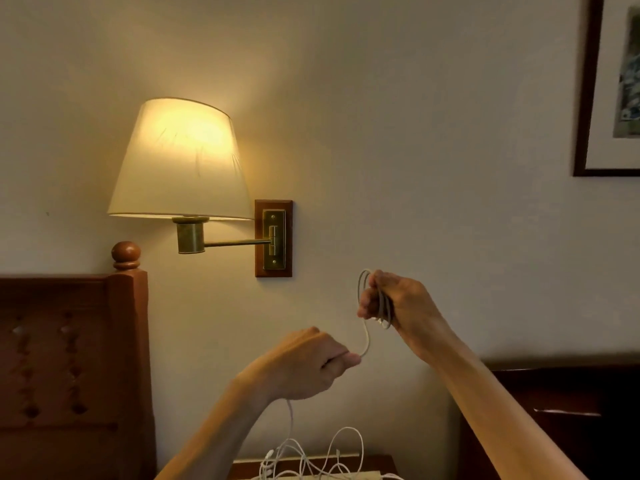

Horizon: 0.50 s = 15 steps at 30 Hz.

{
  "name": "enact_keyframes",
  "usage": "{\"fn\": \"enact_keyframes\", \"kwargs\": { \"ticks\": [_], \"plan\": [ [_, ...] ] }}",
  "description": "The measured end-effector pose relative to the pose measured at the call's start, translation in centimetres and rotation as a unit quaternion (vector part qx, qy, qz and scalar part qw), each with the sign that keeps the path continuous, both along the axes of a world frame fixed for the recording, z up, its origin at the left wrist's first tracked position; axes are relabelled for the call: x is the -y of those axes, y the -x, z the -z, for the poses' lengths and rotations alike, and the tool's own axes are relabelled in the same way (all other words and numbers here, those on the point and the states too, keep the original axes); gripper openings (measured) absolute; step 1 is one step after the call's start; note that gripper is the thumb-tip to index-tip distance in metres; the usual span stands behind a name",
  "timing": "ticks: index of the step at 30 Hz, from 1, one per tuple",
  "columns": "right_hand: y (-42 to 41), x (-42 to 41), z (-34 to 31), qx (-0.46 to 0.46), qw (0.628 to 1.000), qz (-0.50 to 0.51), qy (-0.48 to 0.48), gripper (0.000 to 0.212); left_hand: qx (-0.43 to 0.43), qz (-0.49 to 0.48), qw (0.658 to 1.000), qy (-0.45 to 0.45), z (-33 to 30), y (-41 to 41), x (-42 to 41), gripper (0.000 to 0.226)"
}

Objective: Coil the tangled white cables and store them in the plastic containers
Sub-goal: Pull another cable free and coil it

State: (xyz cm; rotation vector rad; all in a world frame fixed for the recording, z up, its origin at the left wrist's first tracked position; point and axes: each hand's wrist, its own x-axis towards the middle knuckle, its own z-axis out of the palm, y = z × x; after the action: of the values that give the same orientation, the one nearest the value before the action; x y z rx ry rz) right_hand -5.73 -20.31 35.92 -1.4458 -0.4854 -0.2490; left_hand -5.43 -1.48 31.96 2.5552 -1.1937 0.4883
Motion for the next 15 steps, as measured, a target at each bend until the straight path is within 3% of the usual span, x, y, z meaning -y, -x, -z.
{"fn": "enact_keyframes", "kwargs": {
  "ticks": [2, 7, 11, 15],
  "plan": [
    [0.0, -0.9, 0.7, 0.030, 0.998, 0.023, 0.052, 0.031, 0.029, 0.023, 0.999, -0.003, -1.2, 1.0, 0.5, 0.045],
    [-0.1, -1.8, 2.2, 0.056, 0.982, 0.066, 0.169, 0.035, 0.163, 0.055, 0.981, 0.086, -1.6, 0.8, 0.0, 0.038],
    [0.3, -1.8, 2.5, 0.025, 0.980, 0.040, 0.196, 0.042, 0.234, 0.009, 0.961, 0.146, -1.1, -0.6, -0.6, 0.034],
    [0.7, -1.6, 3.0, -0.049, 0.984, -0.040, 0.165, 0.041, 0.239, 0.000, 0.951, 0.198, 0.0, -2.1, -1.0, 0.031]
  ]
}}
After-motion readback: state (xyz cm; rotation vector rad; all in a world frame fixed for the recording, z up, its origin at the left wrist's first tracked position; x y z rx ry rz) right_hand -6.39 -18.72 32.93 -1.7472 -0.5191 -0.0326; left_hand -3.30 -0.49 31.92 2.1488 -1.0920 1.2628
